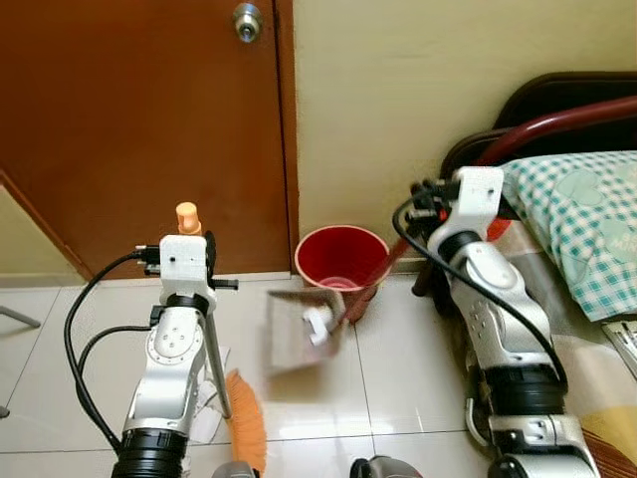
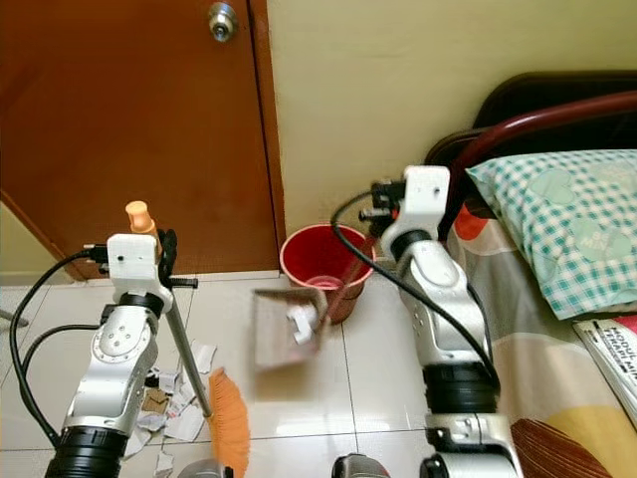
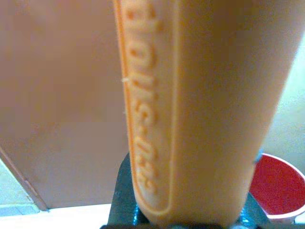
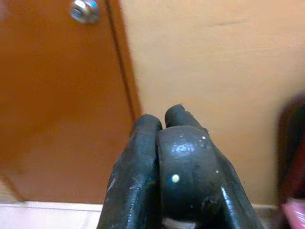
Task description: Sweep floor
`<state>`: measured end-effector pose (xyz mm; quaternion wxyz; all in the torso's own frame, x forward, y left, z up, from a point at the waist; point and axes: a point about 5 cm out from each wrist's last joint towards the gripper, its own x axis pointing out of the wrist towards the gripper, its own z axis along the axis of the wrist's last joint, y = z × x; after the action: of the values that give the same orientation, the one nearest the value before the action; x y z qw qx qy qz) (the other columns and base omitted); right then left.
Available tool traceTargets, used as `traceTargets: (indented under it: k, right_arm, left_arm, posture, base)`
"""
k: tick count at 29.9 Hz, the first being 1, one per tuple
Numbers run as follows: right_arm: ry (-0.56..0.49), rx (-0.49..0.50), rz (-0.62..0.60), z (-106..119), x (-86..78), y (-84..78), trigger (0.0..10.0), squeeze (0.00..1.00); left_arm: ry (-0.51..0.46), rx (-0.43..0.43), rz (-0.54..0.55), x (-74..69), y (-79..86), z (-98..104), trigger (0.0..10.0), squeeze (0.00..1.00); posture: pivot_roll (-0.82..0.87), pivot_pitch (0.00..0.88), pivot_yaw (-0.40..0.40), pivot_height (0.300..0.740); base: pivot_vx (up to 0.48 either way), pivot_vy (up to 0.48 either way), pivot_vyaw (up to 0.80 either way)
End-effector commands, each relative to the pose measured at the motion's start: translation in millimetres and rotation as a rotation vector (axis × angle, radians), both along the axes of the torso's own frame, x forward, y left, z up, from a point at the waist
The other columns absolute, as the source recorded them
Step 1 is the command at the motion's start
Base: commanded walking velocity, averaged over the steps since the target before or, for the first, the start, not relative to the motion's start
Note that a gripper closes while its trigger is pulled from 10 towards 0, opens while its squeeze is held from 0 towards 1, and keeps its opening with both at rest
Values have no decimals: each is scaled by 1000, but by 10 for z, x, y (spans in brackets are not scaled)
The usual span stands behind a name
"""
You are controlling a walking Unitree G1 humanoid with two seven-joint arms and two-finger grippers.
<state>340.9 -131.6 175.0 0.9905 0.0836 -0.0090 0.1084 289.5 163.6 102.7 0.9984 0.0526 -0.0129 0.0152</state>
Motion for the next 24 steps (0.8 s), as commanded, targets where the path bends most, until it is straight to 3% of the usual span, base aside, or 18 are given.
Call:
traceTargets:
  k: [1,5,7,8,9,14,16,23,24]
  right_arm:
    - [-75,29,7,176,38,15,10000,0]
    - [-158,89,-23,453,128,17,10000,0]
    - [-158,89,-23,453,128,17,10000,0]
    - [-226,109,-54,674,176,-39,10000,0]
    - [-226,109,-54,674,176,-39,10000,0]
    - [-381,101,-135,1108,219,-219,10000,0]
    - [-401,97,-145,1152,221,-242,10000,0]
    - [-549,-42,-195,1384,199,-334,10000,0]
    - [-573,-112,-190,1376,190,-313,10000,0]
  left_arm:
    - [0,-6,4,-10,-10,-21,10000,0]
    - [0,-11,-1,1,-26,-21,10000,0]
    - [0,-11,-1,1,-26,-21,10000,0]
    - [-2,-15,-2,15,-37,-17,10000,0]
    - [-2,-15,-2,15,-37,-17,10000,0]
    - [-4,-23,-13,33,-83,-16,10000,0]
    - [-4,-24,-15,35,-88,-16,10000,0]
    - [-7,-28,-23,51,-106,-18,10000,0]
    - [-6,-29,-24,55,-112,-19,10000,0]
  posture:
    - [-16,0,0,740]
    - [-14,0,-4,740]
    - [-14,0,-4,740]
    - [-16,0,-6,740]
    - [-16,0,-6,740]
    - [-23,0,-4,740]
    - [-23,0,-4,740]
    - [-25,0,-2,740]
    - [-25,0,-2,740]
  base:
    - [0,0,0]
    - [0,0,0]
    - [0,0,0]
    - [0,0,0]
    - [0,0,0]
    - [0,0,0]
    - [0,0,0]
    - [0,0,0]
    - [0,0,0]
